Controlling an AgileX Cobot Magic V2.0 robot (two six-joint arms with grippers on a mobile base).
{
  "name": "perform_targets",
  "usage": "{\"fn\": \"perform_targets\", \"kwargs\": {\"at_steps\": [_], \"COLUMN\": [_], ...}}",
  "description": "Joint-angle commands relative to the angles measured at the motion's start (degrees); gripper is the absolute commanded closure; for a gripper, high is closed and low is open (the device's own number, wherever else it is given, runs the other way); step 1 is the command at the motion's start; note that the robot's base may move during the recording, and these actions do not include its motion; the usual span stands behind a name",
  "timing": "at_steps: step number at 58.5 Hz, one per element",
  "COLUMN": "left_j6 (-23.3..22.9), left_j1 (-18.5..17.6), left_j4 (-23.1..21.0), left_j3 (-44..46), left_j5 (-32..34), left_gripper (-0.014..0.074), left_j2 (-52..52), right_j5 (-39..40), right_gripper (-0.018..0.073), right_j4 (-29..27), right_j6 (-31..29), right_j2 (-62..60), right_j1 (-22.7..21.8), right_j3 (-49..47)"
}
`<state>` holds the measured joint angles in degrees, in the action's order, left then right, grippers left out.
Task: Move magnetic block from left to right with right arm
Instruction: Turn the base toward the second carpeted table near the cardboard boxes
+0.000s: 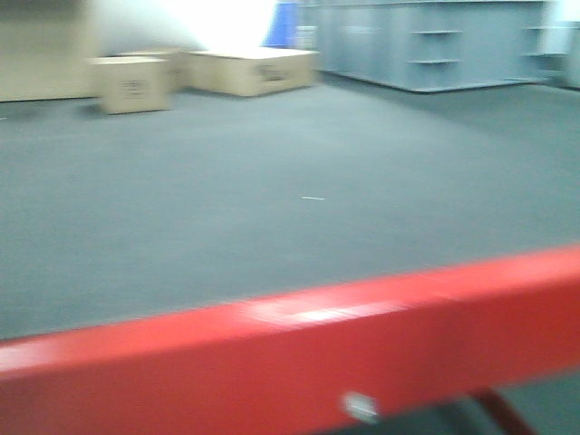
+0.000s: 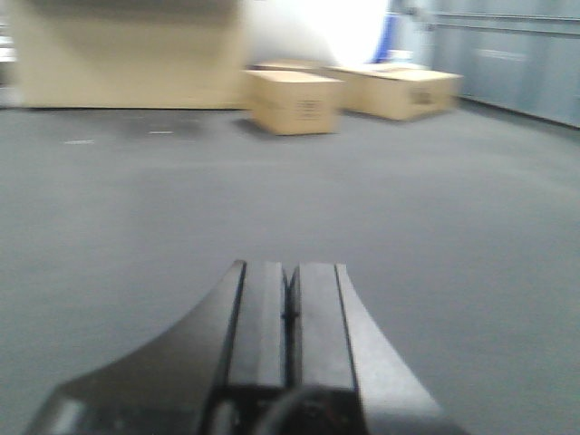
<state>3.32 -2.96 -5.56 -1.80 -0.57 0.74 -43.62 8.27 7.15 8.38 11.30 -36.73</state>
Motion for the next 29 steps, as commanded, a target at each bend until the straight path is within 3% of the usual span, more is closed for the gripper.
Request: {"fn": "perform_targets", "kwargs": {"at_steps": [1, 29], "left_j6": [-0.34, -0.34], "left_j1": [-0.47, -0.47], "left_j4": [-0.27, -0.27], "left_j3": [-0.62, -0.62], "left_j5": [5.19, 5.19], "left_gripper": [0.0722, 0.0722], "left_j2": [0.57, 0.57], "right_j5": [4.97, 4.97], "right_gripper": [0.0337, 0.0337], "right_j4": [0.82, 0.82], "right_j6": [-0.49, -0.49], "right_j2": [0.96, 0.96], "right_j1": [-0.35, -0.29], "right_j3": [-1.30, -1.30]}}
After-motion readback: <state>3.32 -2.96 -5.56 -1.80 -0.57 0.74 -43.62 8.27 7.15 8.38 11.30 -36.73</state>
